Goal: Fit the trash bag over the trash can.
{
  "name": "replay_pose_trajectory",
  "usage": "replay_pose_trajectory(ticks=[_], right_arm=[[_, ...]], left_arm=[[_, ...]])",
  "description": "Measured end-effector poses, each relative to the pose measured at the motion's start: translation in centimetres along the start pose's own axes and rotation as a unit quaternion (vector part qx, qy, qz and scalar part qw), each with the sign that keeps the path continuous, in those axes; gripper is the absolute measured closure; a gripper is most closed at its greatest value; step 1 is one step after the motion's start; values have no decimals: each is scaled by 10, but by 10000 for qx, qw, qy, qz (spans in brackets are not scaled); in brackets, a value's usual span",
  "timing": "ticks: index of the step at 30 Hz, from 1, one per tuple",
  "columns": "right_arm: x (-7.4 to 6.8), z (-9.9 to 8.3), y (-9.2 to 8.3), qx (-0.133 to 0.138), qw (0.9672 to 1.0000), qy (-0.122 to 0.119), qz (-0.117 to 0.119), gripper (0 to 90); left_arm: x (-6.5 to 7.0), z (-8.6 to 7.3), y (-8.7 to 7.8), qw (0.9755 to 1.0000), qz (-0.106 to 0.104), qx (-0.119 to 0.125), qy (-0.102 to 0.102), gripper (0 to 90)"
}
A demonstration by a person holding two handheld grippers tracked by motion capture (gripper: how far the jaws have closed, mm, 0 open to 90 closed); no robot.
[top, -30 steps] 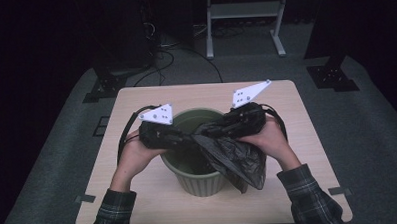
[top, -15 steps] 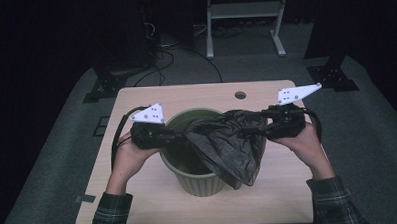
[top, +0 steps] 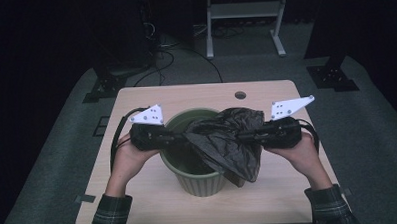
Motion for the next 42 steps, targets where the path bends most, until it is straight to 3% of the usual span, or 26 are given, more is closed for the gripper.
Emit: replay_pose_trajectory(ticks=[3,8,14,19,22,29,32,37,42], right_arm=[[7,2,1,118,9999,-4,-101,900],[14,15,6,314,9995,54,-30,900],[8,39,29,257,9996,-127,84,900],[4,57,46,283,9992,-215,200,900],[0,64,57,260,9990,-261,256,900],[-2,67,77,82,9991,-265,314,900],[-3,66,79,31,9991,-302,298,900],[2,62,71,64,9994,-263,228,900],[5,56,64,50,9996,-224,176,900]], left_arm=[[6,0,0,10000,-15,-52,78,827],[8,2,4,9997,-34,-146,168,809],[10,2,15,9989,-62,-346,308,792],[15,3,26,9976,-218,-501,419,753],[18,3,33,9970,-271,-562,465,700],[20,5,35,9975,-357,-445,417,497],[18,4,30,9982,-277,-390,353,354],[15,5,17,9990,88,-251,351,192],[11,13,1,9984,352,-11,433,176]])
Point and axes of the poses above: each handheld gripper's, and its own axes: y roughly forward along the jaws, z roughly out of its top, x roughly to its right, the point moved 7 cm from there along y, roughly forward along the jaws, and after that the axes turned 8 degrees about y, right-handed, at the moved point
